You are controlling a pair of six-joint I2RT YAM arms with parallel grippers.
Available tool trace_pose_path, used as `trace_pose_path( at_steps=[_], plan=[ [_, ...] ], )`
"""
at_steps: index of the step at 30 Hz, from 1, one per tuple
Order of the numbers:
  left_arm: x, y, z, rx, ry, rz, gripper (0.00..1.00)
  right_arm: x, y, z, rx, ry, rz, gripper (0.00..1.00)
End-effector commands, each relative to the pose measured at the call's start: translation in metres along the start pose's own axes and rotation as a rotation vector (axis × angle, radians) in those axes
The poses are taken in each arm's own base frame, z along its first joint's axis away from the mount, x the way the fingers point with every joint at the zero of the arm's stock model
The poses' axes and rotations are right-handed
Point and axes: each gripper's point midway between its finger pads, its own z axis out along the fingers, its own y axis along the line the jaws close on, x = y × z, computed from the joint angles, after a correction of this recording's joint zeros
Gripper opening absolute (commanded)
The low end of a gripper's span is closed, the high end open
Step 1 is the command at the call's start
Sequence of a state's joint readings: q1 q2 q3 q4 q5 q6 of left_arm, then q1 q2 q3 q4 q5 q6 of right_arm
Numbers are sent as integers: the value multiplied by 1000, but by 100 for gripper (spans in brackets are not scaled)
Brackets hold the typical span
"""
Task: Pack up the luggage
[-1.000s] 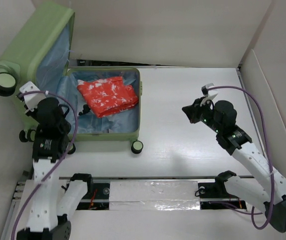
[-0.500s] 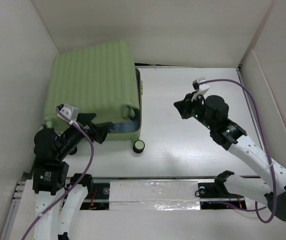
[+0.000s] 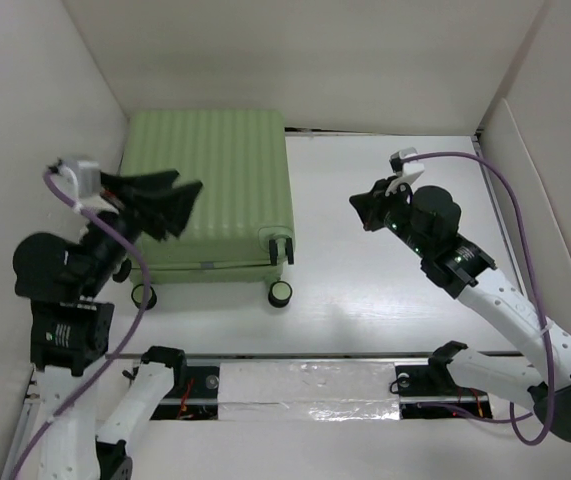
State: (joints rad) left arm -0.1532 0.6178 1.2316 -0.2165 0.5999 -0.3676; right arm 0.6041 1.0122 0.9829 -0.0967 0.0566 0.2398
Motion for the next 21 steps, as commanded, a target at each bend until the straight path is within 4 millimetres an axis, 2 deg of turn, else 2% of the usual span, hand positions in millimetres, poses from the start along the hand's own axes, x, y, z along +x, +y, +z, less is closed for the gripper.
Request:
trace_pose_path(
  at_steps=[1,2,3,4,5,6,7,8,9,10,11,12,13,15,16,18,19,21],
  plan=[
    [-41,98,41,-436,-127,-96,52,-3,1,3,1,-29,8,0],
    [-46,120,43,-541,-146,-88,45,-2,1,3,1,-36,10,0],
    [-48,135,47,-594,-146,-98,26,6,0,5,2,-20,10,0],
    [-45,157,57,-670,-127,-104,19,9,0,7,-1,-14,10,0],
    [-50,180,54,-766,-139,-77,12,12,0,8,-3,-9,10,0],
    [-58,192,53,-816,-150,-51,0,19,2,9,-13,6,9,0],
    [-45,220,56,-894,-108,-42,0,22,2,9,-12,13,9,0],
    [-46,244,46,-975,-104,-15,0,23,2,10,-16,4,11,0],
    [-46,260,43,-1013,-88,2,0,23,6,11,-29,-7,11,0],
    [-24,291,40,-1085,-13,-16,0,26,5,13,-26,-1,12,0],
    [-16,309,33,-1130,14,-28,0,27,4,15,-21,1,13,0],
    [-14,333,14,-1207,18,-43,0,29,3,18,-15,5,13,0],
    [3,355,6,-1260,51,-67,0,30,3,21,-14,11,12,0],
    [10,381,-18,-1330,41,-105,0,35,2,30,-8,32,12,0],
    [23,396,-25,-1363,60,-117,0,37,2,33,-9,37,15,0],
    [37,416,-43,-1433,83,-146,0,41,2,42,-4,42,22,0],
    [55,435,-60,-1488,130,-177,0,43,2,45,-3,45,23,0],
    [72,450,-79,-1554,178,-196,0,44,5,53,-7,49,17,0]
  ],
)
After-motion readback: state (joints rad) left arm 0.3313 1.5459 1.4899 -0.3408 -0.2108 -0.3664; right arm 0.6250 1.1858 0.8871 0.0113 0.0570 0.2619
